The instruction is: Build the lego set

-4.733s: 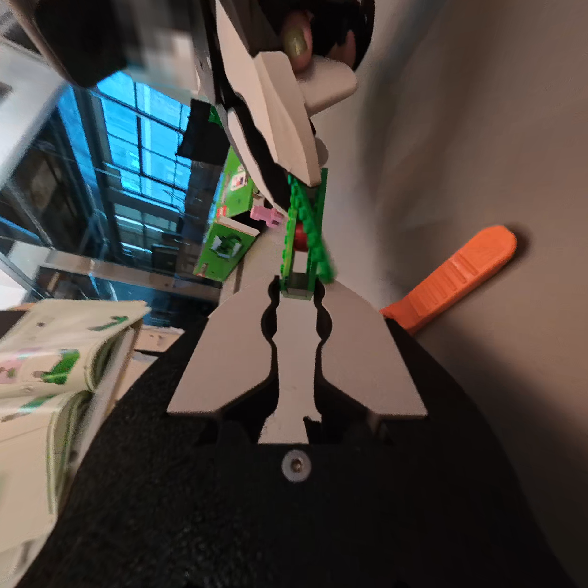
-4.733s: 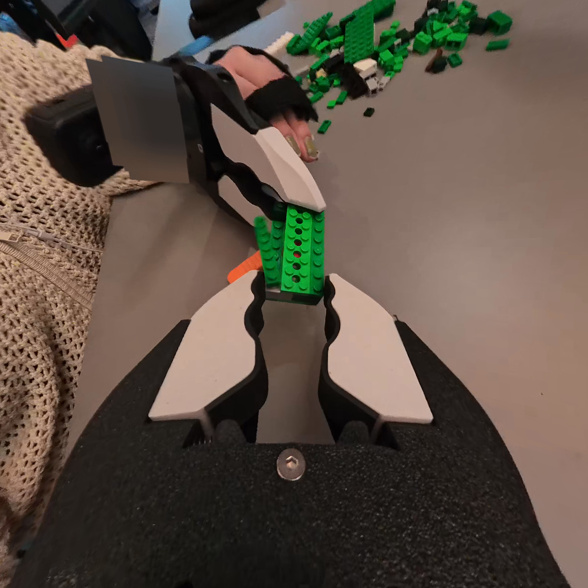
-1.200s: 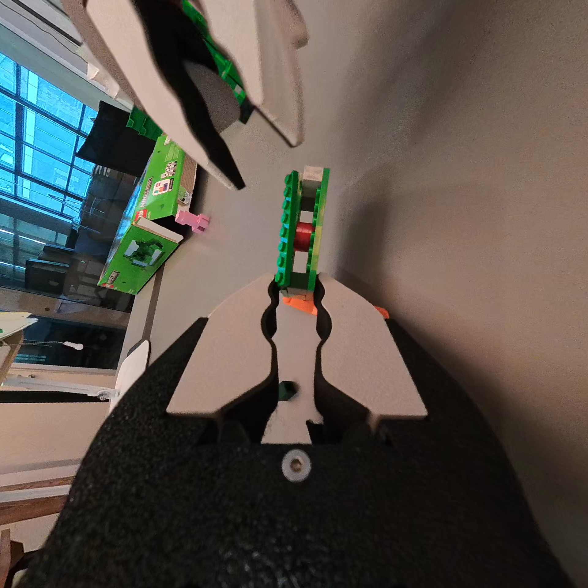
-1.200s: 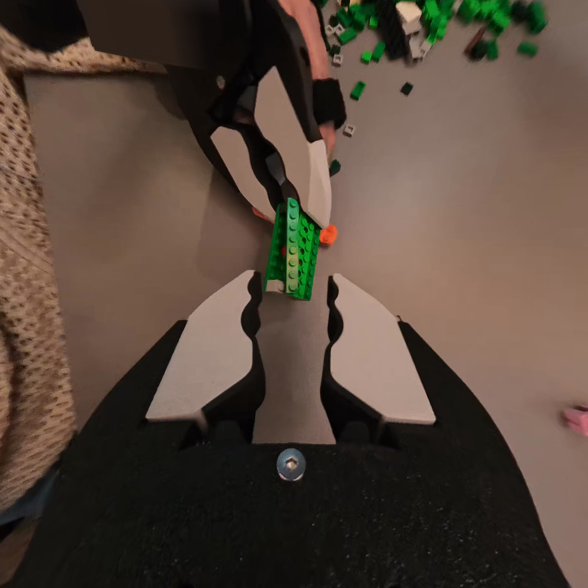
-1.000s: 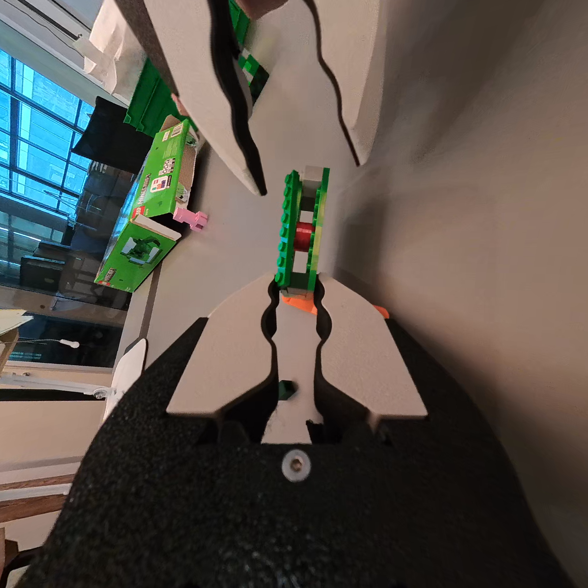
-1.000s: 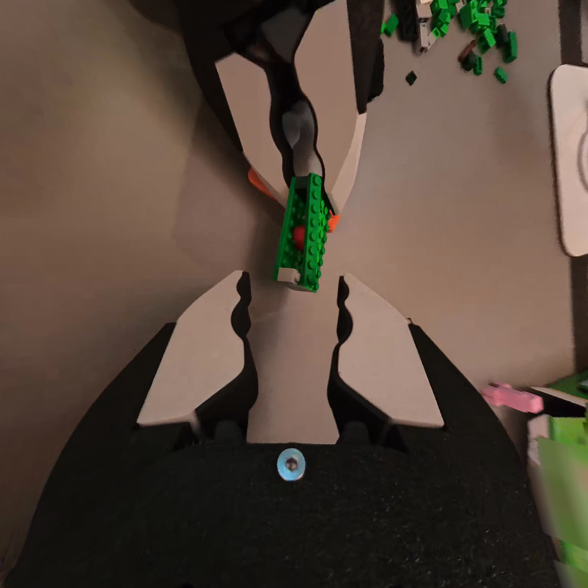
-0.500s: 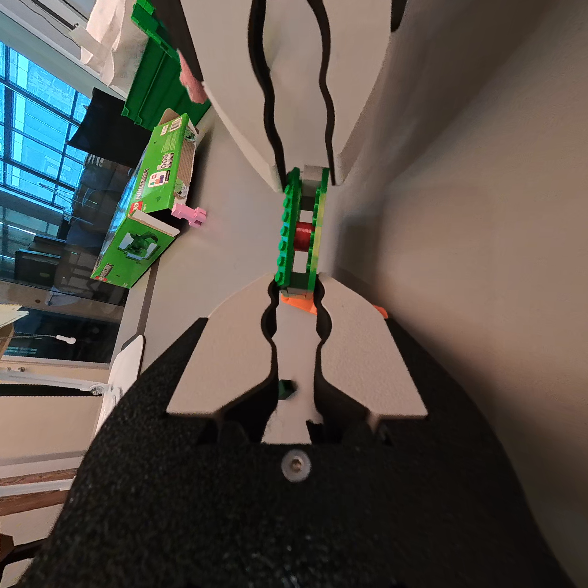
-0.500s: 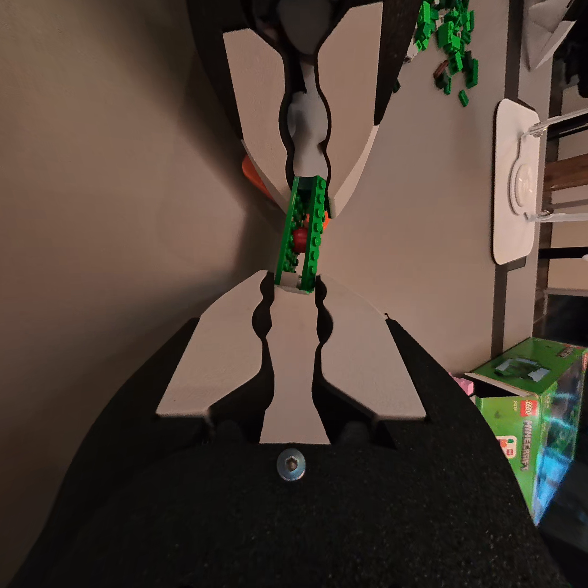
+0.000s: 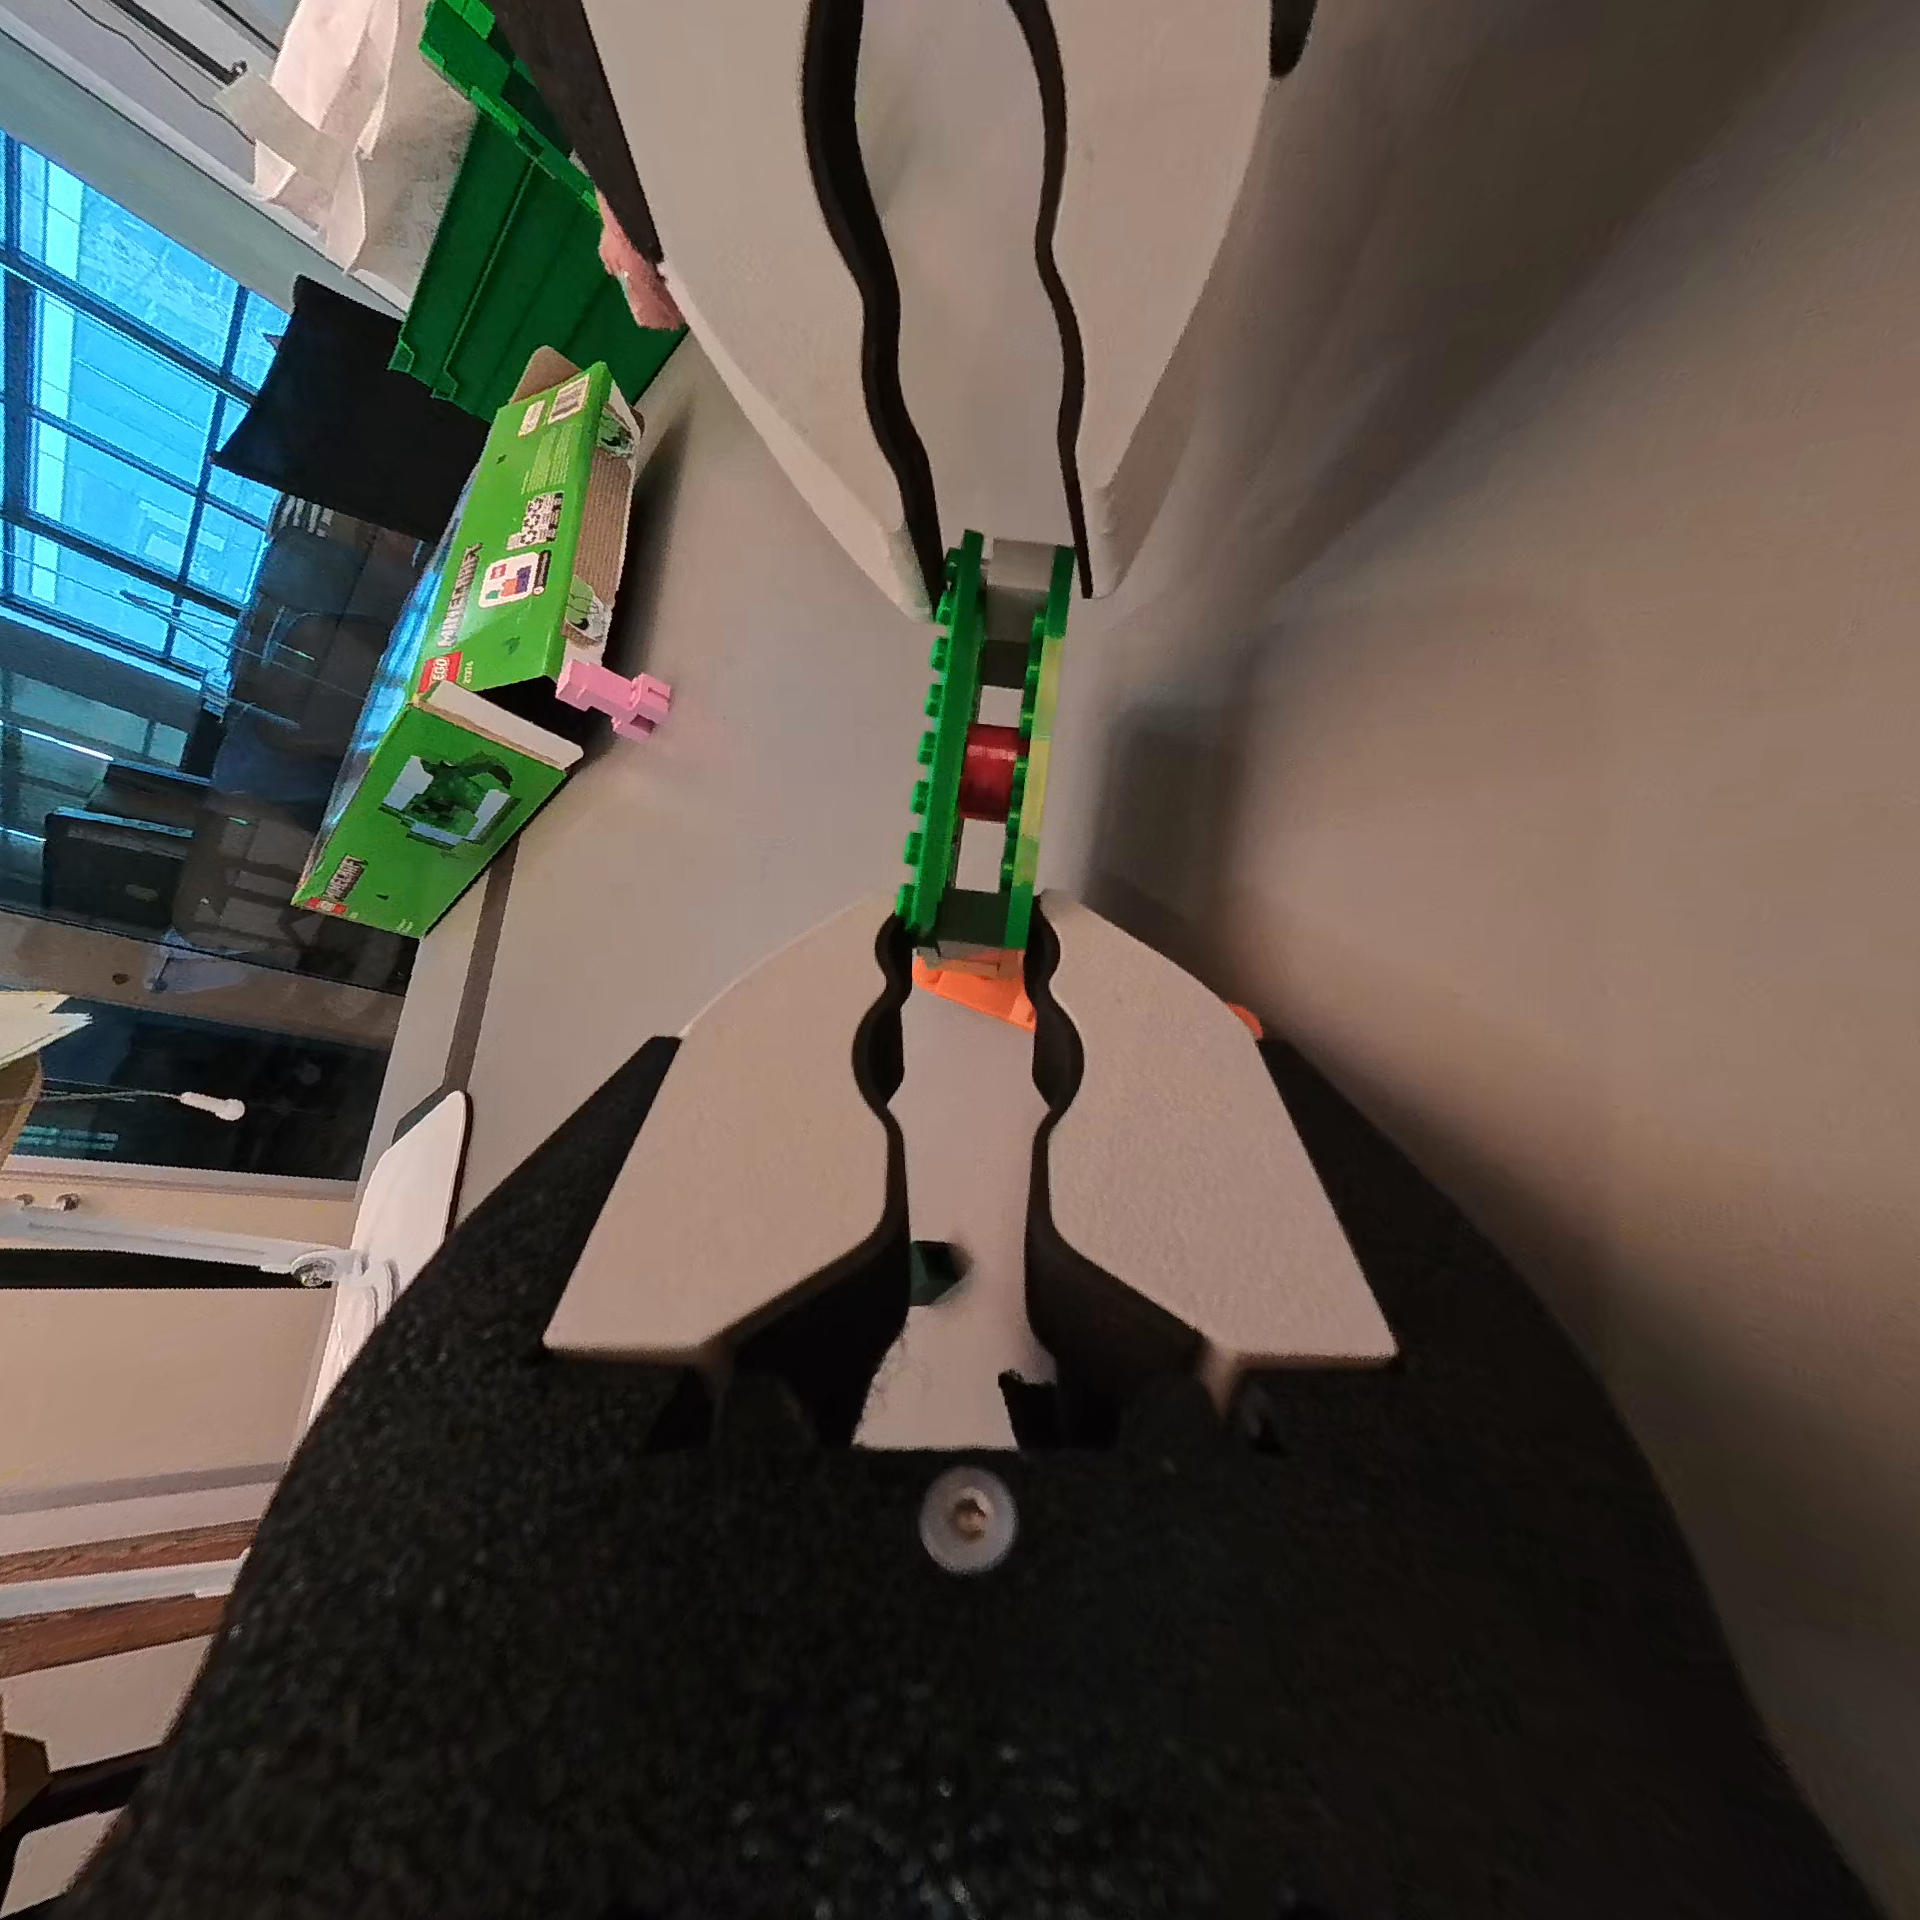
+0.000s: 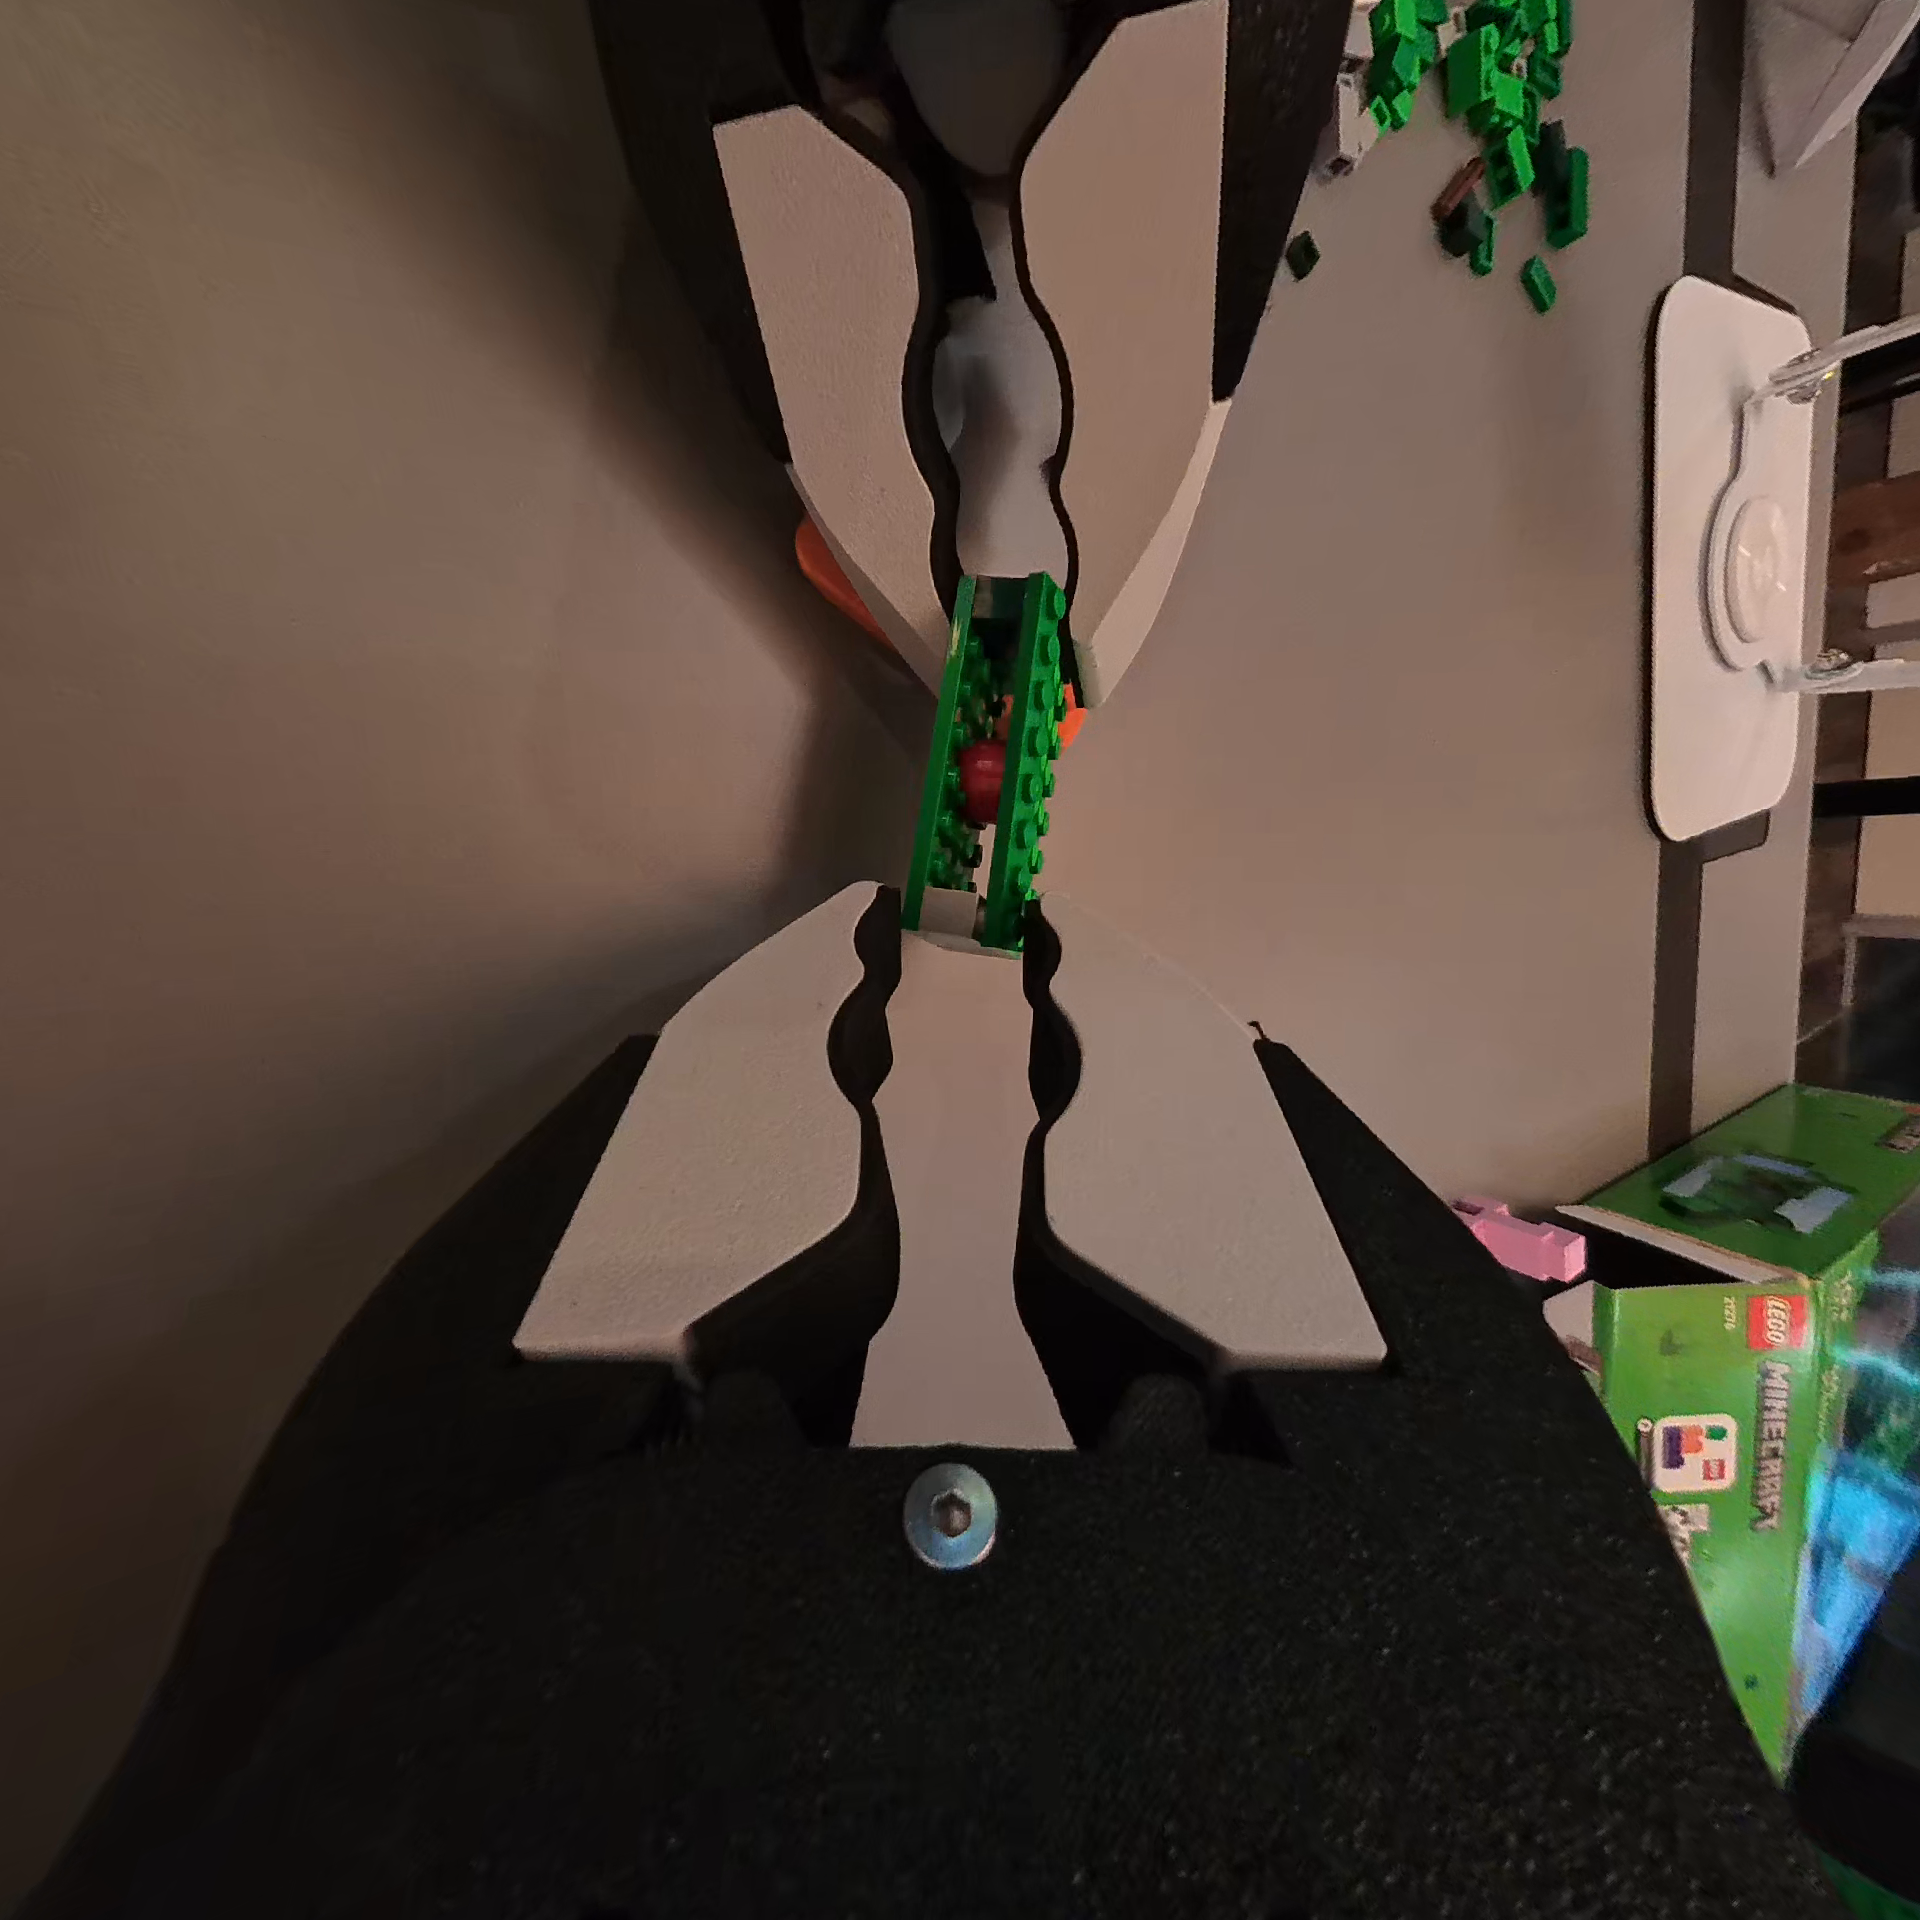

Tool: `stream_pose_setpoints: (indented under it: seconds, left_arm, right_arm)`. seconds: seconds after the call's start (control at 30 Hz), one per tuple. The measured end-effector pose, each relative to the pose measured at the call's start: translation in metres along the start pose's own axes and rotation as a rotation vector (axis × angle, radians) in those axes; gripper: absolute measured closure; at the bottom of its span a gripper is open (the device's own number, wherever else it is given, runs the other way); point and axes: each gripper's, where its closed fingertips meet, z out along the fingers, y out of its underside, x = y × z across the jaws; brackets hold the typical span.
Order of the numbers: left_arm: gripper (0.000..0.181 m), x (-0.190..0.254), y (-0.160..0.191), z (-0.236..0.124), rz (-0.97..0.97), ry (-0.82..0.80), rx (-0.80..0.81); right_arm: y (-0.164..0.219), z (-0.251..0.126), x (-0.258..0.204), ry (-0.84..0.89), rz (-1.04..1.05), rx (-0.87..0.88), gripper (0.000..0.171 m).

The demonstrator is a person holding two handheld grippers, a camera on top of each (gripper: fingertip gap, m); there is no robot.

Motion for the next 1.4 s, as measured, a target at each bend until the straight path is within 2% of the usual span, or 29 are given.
stream_pose_setpoints:
  seconds: [0.3, 0.6, 0.73, 0.87, 0.97, 1.13, 1.4]
  left_arm:
    - [0.161, 0.0, 0.001, 0.0, -0.003, 0.002, -0.01]
    - [0.161, 0.001, 0.001, 0.001, -0.002, 0.013, -0.015]
    - [0.161, 0.001, 0.001, 0.001, -0.01, 0.012, -0.022]
    - [0.162, 0.001, 0.001, 0.001, -0.026, 0.015, -0.024]
    - [0.162, 0.0, 0.001, 0.001, -0.038, 0.017, -0.024]
    - [0.161, 0.001, 0.001, 0.001, -0.039, 0.02, -0.024]
    - [0.162, 0.0, 0.001, 0.002, -0.05, 0.026, -0.024]
  right_arm:
    - [0.003, 0.003, 0.0, 0.058, -0.082, -0.042, 0.152]
    - [0.006, 0.005, 0.001, -0.026, 0.026, -0.006, 0.152]
    - [0.005, 0.006, 0.003, -0.006, 0.051, 0.012, 0.152]
    - [0.006, 0.009, 0.004, 0.043, 0.034, 0.004, 0.132]
    - [-0.007, 0.009, 0.008, 0.132, -0.049, 0.033, 0.128]
    - [-0.038, 0.019, 0.005, 0.205, -0.147, 0.107, 0.129]
    - [-0.037, 0.03, 0.008, 0.218, -0.166, 0.08, 0.144]
